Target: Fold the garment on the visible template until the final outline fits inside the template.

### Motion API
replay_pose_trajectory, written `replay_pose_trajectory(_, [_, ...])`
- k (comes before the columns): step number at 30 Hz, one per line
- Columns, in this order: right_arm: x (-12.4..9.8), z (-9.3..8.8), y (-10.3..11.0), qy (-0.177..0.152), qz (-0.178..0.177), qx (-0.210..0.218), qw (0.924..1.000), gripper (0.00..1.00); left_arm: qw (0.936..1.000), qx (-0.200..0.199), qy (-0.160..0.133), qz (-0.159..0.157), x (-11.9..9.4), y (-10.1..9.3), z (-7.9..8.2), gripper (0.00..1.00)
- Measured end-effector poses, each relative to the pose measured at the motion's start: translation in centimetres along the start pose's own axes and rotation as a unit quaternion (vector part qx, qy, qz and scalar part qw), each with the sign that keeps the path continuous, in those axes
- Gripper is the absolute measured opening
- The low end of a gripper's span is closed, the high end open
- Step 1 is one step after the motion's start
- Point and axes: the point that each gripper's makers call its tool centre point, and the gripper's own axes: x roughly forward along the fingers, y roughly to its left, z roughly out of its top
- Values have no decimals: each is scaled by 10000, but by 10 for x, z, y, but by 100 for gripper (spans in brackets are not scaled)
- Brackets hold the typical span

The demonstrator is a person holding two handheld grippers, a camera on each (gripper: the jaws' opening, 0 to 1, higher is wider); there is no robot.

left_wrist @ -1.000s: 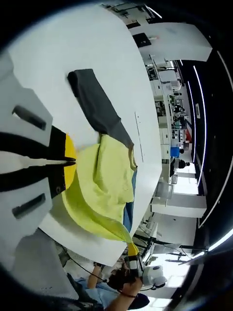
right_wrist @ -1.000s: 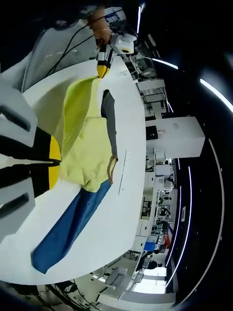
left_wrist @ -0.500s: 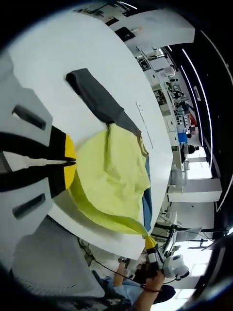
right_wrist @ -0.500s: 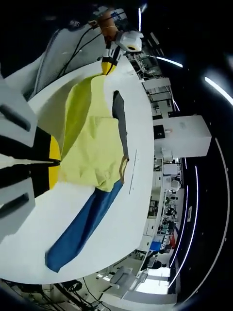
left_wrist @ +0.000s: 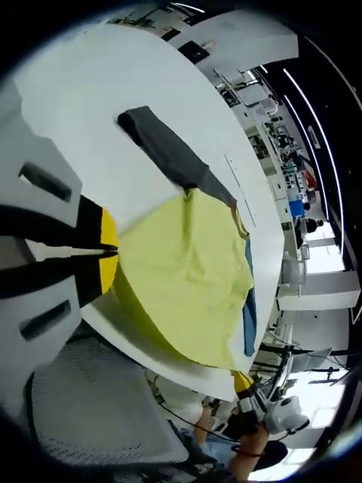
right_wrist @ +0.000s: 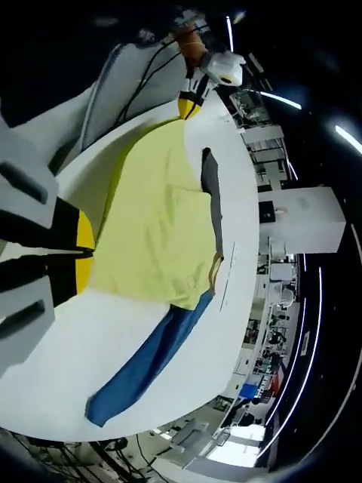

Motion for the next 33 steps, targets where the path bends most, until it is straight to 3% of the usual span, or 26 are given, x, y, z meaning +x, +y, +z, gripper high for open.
replay_pose_trajectory(7, [14,-27,-1,244,82,196,9995,0,9995,-125,289,-100,7,-4,-17,0])
replay_pose_trajectory(18, [22,-44,-5,427,122,323,9985,0,9977,-399,542,-122,13,-7,-33,0])
replay_pose_trajectory(21, [18,-43,-7,404,85,594,9974,1,9976,-421,545,-98,11,-6,-32,0])
replay_pose_trajectory(27, [7,-33,-24,354,-121,781,9962,13,9973,-590,438,40,6,3,-25,1])
replay_pose_trajectory(33, [9,-36,-40,378,-342,1275,9905,14,9906,-1331,219,217,6,18,-24,5])
